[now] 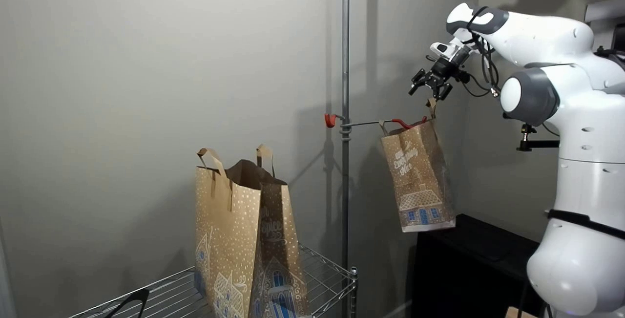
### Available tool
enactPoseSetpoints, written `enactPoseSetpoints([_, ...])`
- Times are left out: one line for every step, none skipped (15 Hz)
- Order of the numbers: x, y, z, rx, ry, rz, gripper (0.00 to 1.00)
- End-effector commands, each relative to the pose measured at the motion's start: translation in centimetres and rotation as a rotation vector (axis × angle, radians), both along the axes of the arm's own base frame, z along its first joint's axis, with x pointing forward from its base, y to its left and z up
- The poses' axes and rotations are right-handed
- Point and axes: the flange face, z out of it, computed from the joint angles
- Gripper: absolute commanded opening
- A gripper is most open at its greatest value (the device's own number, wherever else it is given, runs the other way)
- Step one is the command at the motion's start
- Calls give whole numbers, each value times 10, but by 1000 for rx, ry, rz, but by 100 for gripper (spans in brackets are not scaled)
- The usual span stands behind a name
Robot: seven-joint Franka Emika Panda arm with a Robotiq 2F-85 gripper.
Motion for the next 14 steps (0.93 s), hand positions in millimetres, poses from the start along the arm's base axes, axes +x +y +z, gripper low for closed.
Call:
enactPoseSetpoints([7,4,-2,-4,-10,-48,100])
enactPoseSetpoints([11,4,-2,1,-17,-60,100])
enactPoseSetpoints([14,3,-2,0,-21,-69,100])
enactPoseSetpoints([16,0,-1,0,-24,-83,100])
enactPoseSetpoints([17,-1,0,-2,-28,-93,100])
enactPoseSetpoints([17,-4,1,-2,-33,-99,100])
enactPoseSetpoints([17,-5,2,-7,-36,-99,100])
enactPoseSetpoints([18,-5,3,-13,-36,-94,100])
enactPoseSetpoints([19,-4,2,-18,-33,-91,100])
enactPoseSetpoints([21,-3,0,-20,-29,-88,100])
enactPoseSetpoints([25,-1,-3,-21,-22,-85,100])
enactPoseSetpoints([29,0,-6,-18,-15,-87,100])
enactPoseSetpoints([35,4,-10,-16,-6,-79,100])
enactPoseSetpoints([40,7,-13,-17,0,-70,100])
